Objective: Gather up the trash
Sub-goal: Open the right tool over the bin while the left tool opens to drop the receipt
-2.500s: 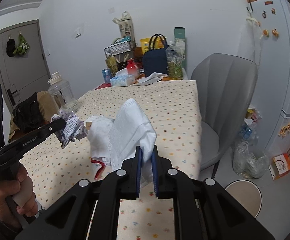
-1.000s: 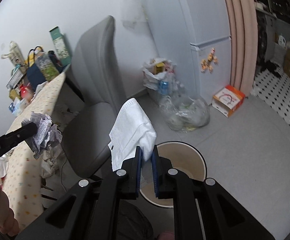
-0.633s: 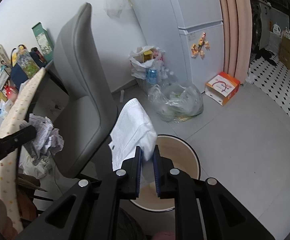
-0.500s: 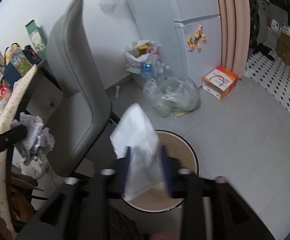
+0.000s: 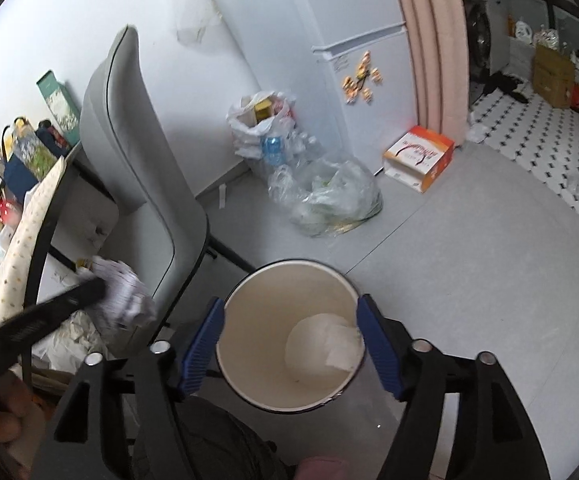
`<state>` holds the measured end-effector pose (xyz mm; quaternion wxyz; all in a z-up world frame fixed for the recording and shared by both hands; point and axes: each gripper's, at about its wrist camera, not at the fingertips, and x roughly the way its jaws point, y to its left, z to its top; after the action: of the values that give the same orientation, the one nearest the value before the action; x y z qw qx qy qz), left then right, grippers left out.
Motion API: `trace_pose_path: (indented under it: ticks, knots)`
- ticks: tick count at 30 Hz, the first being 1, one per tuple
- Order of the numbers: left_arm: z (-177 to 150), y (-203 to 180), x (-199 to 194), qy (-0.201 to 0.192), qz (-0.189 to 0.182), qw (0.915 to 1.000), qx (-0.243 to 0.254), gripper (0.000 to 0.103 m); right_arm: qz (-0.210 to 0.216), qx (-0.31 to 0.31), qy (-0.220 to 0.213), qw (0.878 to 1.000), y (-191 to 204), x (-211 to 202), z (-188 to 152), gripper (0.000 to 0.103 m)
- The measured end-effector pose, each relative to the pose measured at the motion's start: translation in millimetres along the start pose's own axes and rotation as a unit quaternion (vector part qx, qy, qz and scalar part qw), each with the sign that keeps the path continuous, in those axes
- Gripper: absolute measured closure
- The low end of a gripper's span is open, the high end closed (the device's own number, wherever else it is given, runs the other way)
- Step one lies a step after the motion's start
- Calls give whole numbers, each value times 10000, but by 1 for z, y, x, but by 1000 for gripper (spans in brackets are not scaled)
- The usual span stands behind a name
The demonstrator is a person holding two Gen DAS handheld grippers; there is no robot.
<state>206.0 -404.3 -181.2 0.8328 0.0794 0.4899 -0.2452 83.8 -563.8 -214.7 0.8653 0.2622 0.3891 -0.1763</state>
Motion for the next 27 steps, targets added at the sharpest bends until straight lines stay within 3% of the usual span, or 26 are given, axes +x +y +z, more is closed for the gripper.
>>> trace_pose_path:
  ticks: [7, 9, 10, 11, 19, 24, 27]
  knots:
    - [1, -23, 8, 37, -70, 9997, 215, 92, -225, 228, -272, 9991, -24, -30, 6, 25]
    - [2, -26, 7, 44, -86, 9995, 288, 69, -236, 267, -273, 9990, -27, -32, 7, 25]
    - [2, -26, 4, -17, -92, 9996, 280, 49, -231, 275, -268, 9990, -28, -33, 6, 25]
    - [3, -25, 1, -106, -69, 9996, 261, 41, -219, 277, -263, 9990, -29, -33, 6, 25]
    - [15, -20, -41, -639, 202, 9976, 176, 21, -131, 162, -323, 9993, -15, -42, 8, 17]
    - [18, -8, -74, -951, 292, 9950, 11, 15, -72, 61, -457, 9989, 4, -56, 10, 7]
    - [20, 5, -95, -1155, 318, 9927, -165, 10, -63, -107, -542, 9985, 24, -68, 11, 8]
